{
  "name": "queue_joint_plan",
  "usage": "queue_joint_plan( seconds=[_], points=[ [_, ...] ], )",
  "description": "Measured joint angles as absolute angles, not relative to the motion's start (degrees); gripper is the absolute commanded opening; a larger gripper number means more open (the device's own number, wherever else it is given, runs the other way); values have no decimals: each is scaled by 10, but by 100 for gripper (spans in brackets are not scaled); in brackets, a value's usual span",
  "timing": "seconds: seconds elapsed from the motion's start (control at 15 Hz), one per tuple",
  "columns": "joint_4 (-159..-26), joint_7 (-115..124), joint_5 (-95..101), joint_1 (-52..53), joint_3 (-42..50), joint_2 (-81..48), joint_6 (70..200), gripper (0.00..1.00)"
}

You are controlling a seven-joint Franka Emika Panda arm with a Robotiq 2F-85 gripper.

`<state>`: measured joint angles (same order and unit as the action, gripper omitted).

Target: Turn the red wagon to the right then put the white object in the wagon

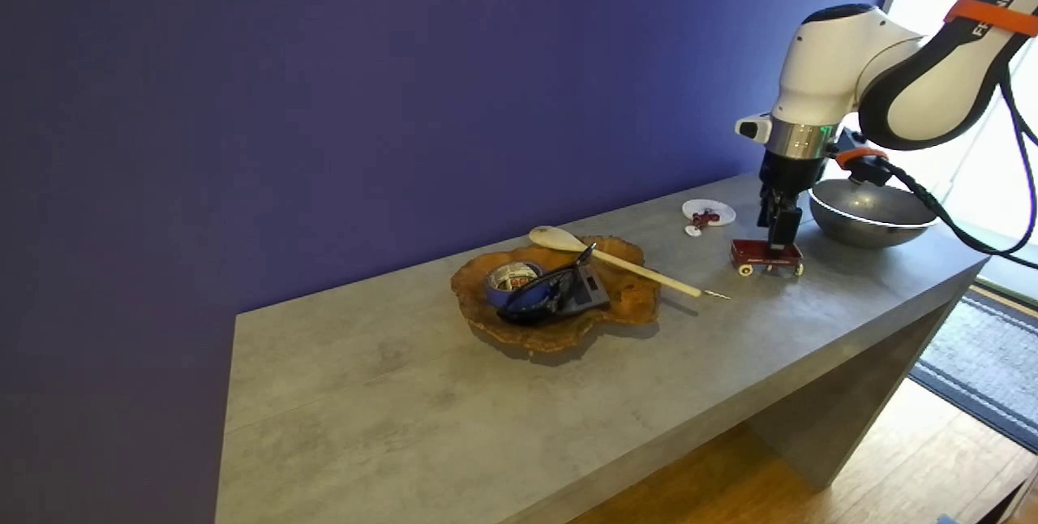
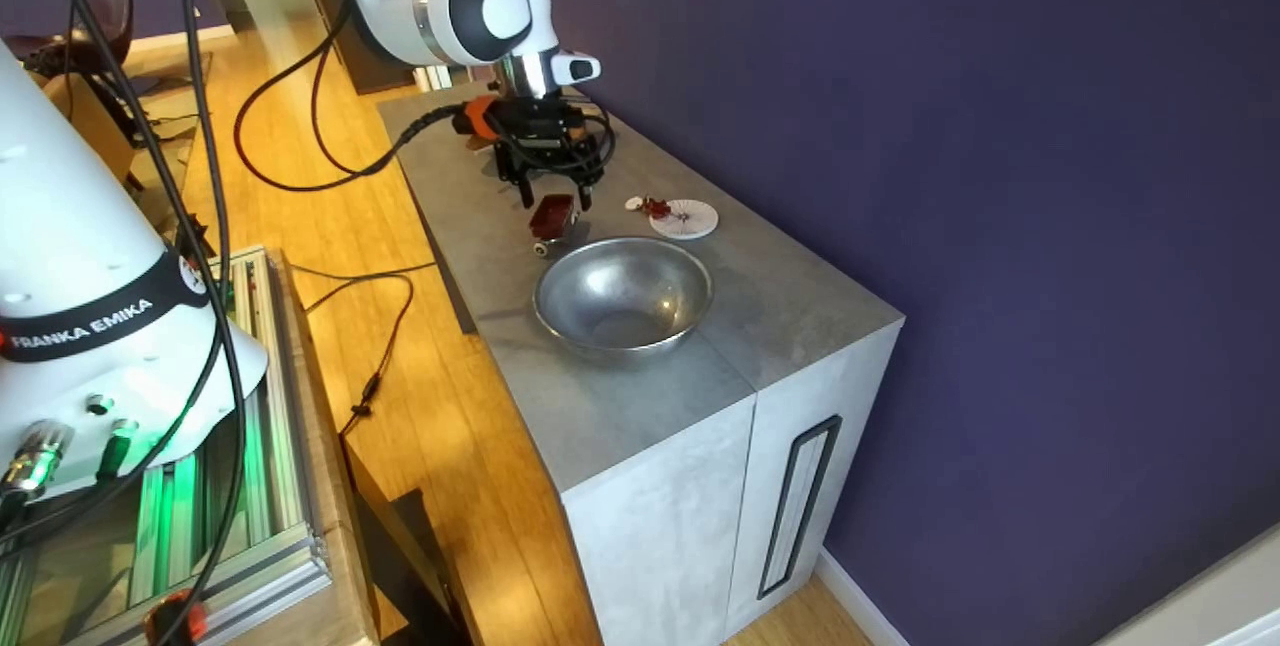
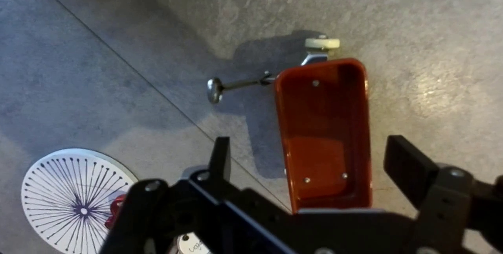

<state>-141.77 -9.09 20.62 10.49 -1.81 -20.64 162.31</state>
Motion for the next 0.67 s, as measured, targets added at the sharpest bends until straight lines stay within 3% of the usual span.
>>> queue_joint_plan(
  seconds=[0.47,0.53,0.67],
  points=[
    [-1378,-107,207,105,-21,-248,1614,100],
    [-1373,-107,207,105,-21,-252,1612,75],
    [-1365,-107,207,105,-21,-259,1608,68]
  ],
)
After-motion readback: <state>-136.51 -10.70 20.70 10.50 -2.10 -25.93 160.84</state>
